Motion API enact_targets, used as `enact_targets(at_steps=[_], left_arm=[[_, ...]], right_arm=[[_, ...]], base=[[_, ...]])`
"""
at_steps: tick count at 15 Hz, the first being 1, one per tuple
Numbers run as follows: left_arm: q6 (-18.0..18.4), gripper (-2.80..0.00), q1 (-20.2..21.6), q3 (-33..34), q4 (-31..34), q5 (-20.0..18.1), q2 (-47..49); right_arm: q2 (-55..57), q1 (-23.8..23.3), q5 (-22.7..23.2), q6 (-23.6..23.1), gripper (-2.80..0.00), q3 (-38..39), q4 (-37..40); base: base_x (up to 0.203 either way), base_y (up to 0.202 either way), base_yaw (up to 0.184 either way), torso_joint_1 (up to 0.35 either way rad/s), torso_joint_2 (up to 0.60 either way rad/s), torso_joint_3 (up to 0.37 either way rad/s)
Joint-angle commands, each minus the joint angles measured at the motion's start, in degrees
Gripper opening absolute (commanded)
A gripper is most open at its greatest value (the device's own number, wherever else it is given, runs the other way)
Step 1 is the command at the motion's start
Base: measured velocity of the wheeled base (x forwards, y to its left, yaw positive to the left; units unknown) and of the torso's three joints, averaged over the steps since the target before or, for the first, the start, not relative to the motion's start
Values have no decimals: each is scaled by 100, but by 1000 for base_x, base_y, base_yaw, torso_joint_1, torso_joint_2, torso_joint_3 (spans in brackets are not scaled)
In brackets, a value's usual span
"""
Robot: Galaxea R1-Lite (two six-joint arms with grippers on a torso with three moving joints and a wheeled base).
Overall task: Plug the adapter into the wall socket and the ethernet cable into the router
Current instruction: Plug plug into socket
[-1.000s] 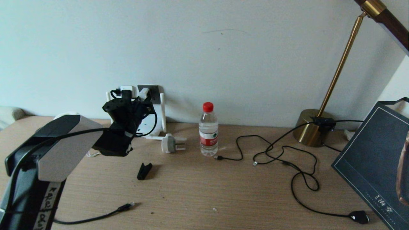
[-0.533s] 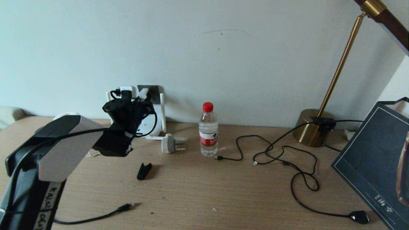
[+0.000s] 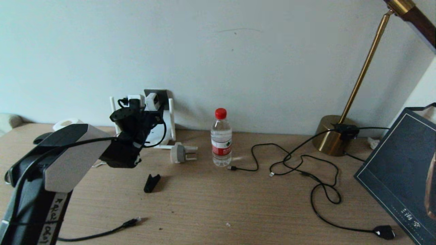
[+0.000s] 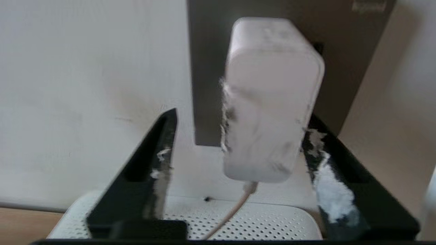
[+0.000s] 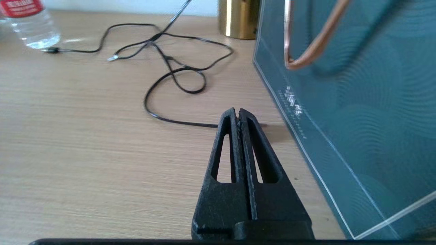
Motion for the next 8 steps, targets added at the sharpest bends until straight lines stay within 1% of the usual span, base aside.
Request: enact_targets(at_steps=[1, 4, 8], left_arm=[[3, 0, 4, 23, -84, -8, -80], [3, 0, -1, 328, -139, -8, -310], [-1, 0, -20, 1167, -482, -38, -852]], right_arm=[[4, 1, 0, 1, -280, 0, -2], [4, 1, 0, 1, -280, 0, -2], [4, 1, 0, 1, -280, 0, -2]], base=[[0, 0, 0, 0, 0, 0], [0, 0, 0, 0, 0, 0], [0, 0, 0, 0, 0, 0]])
